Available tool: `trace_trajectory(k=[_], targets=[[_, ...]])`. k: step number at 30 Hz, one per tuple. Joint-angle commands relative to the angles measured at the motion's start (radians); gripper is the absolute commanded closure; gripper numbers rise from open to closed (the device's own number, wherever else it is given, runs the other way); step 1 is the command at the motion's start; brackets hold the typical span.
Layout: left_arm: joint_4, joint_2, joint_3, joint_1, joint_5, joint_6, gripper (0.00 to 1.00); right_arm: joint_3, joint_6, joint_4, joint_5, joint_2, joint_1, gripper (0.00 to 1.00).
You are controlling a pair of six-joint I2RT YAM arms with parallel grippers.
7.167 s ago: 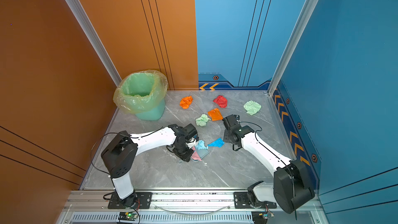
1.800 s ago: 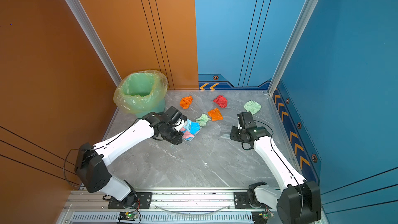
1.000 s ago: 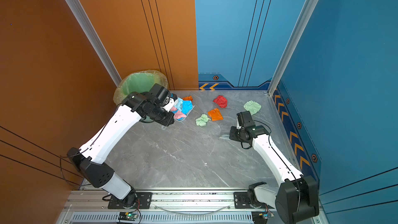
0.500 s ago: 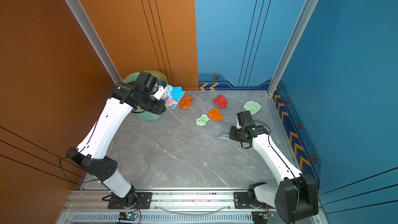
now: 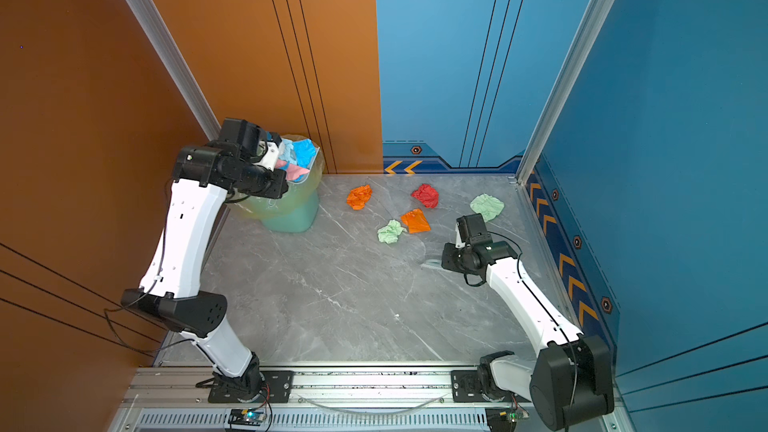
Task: Sweep away the paper scraps from the table
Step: 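Carry the dustpan over the bin with the left gripper while the right draws back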
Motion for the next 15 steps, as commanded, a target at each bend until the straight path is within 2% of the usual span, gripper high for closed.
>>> trace_trajectory(k=[1,8,15], targets=[[-0.031,0.033,0.062,0.064,-0.023,0.019,1.00,0.003,0.010,0.020,-0.006,0.002,-0.005,1.00],[-0.040,0.125,0.186,0.153,-0.072,0.023,1.00,-0.008,0.019,0.024,-0.011,0.005,-0.002,1.00],[-0.045,0.227,0.278,0.171,-0.246,0.037,1.00,-0.008,0.022,0.035,-0.016,0.019,0.000,1.00]])
